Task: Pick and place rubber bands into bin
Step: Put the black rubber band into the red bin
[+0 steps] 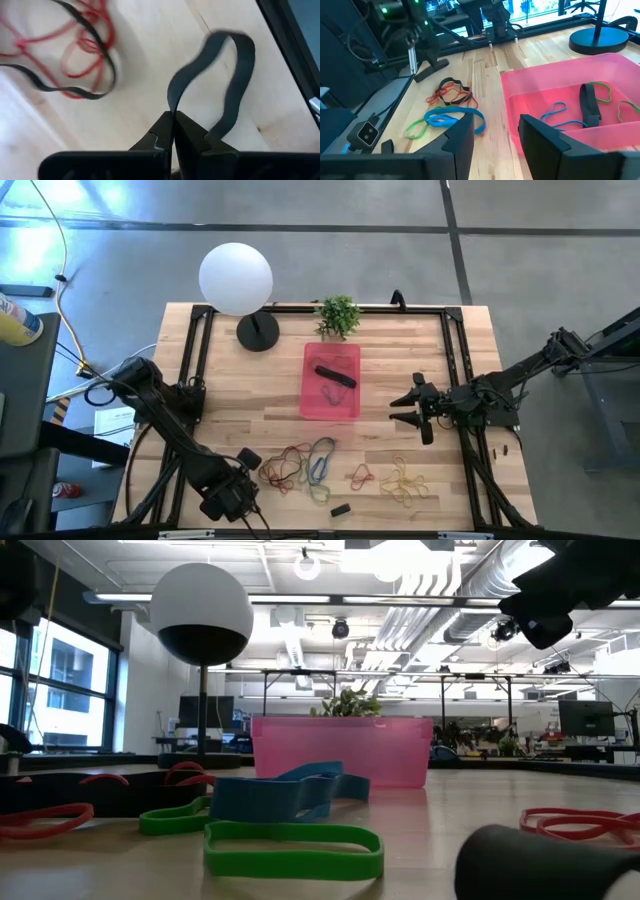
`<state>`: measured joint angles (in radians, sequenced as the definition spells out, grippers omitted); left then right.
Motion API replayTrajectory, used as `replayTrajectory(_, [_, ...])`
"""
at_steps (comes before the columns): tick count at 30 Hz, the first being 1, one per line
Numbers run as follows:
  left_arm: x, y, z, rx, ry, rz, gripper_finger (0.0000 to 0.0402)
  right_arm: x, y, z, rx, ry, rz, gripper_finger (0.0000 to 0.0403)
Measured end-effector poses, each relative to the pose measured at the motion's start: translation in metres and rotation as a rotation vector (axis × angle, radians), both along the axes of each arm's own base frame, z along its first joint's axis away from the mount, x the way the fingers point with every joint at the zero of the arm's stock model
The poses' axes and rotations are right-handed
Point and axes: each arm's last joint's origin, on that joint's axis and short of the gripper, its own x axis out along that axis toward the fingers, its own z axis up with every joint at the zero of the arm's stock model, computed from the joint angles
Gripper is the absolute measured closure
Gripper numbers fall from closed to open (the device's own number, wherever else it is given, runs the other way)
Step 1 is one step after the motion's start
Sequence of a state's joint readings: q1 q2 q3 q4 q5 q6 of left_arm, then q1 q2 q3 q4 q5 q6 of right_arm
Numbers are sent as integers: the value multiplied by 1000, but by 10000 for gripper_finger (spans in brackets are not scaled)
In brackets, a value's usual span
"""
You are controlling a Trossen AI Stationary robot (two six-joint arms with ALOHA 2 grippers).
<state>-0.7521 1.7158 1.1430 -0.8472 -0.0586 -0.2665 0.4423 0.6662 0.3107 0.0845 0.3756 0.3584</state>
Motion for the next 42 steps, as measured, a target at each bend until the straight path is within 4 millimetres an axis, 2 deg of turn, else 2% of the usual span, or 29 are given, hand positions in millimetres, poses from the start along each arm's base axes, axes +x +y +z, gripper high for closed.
replayTrajectory(4, [-1, 6, 25, 49, -77, 22, 401, 0, 0, 0, 0, 1, 0, 257])
replayTrajectory(11, [5, 32, 75, 153, -237, 123, 401, 0, 0, 0, -1, 2, 1, 257])
replayTrajectory(15, [18, 53, 98, 222, -329, 167, 401, 0, 0, -1, -2, 6, 4, 257])
replayTrajectory(20, [42, 88, 117, 282, -387, 219, 402, 0, 0, -1, -2, 6, 4, 257])
replayTrajectory(29, [86, 162, 132, 320, -545, 289, 402, 0, 0, -1, 7, 11, 2, 257])
replayTrajectory(36, [112, 226, 134, 361, -659, 421, 402, -1, 0, -3, 53, 32, -13, 257])
replayTrajectory(42, [125, 271, 120, 317, -659, 468, 401, -1, 0, -4, 79, 48, -24, 257])
